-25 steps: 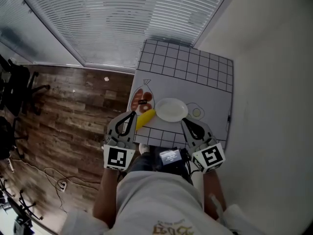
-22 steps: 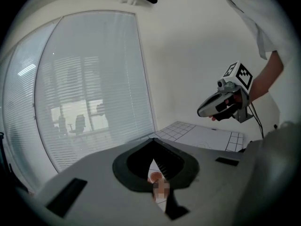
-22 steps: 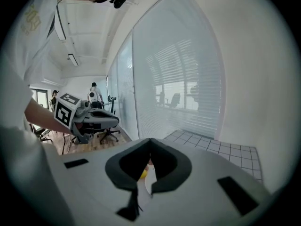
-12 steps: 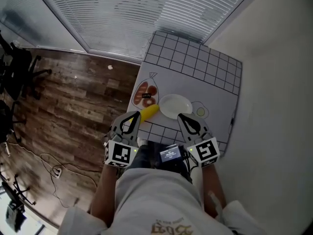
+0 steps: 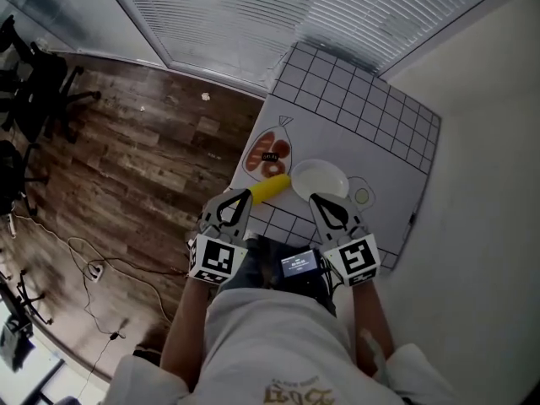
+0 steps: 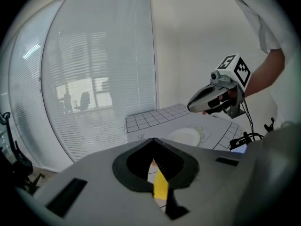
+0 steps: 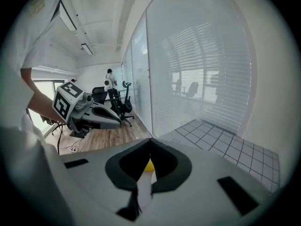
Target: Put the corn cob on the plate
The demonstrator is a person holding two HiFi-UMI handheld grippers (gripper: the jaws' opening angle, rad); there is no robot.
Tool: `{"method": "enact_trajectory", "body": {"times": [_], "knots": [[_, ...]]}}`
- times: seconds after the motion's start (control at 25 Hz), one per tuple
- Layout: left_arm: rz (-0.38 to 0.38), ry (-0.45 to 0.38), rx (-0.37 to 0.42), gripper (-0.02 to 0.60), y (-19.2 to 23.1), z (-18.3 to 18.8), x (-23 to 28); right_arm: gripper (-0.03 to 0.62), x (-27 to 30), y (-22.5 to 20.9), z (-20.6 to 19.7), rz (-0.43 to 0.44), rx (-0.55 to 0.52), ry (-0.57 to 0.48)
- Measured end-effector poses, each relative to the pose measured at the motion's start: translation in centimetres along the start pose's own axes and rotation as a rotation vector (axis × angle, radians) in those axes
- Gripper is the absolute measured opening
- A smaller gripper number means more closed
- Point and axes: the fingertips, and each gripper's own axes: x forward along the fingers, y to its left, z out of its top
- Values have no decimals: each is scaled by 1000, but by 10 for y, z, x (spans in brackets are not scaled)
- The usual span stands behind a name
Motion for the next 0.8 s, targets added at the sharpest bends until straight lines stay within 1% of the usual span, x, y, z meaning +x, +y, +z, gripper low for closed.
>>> {"method": "enact_trajectory", "body": {"times": [0.08,0.2,0.28,0.36,0.4,0.44,0.64,0.8], "knots": [[11,13,-4,8,1,-6,1,6,5,2,-2,16,-8,11],[63,26,-29,8,5,-17,1,6,13,-1,-7,23,-15,22],[85,57,-95,7,9,-29,2,8,20,-4,-13,20,-22,36],[71,92,-180,8,9,-40,4,8,27,-6,-18,30,-36,58],[61,105,-206,7,9,-44,5,8,30,-6,-20,38,-45,67],[54,115,-216,6,8,-47,5,8,33,-6,-22,47,-54,74],[41,171,-194,8,6,-60,11,8,50,-5,-32,85,-98,107],[12,229,-175,8,-2,-76,17,8,62,1,-40,121,-140,137]]}}
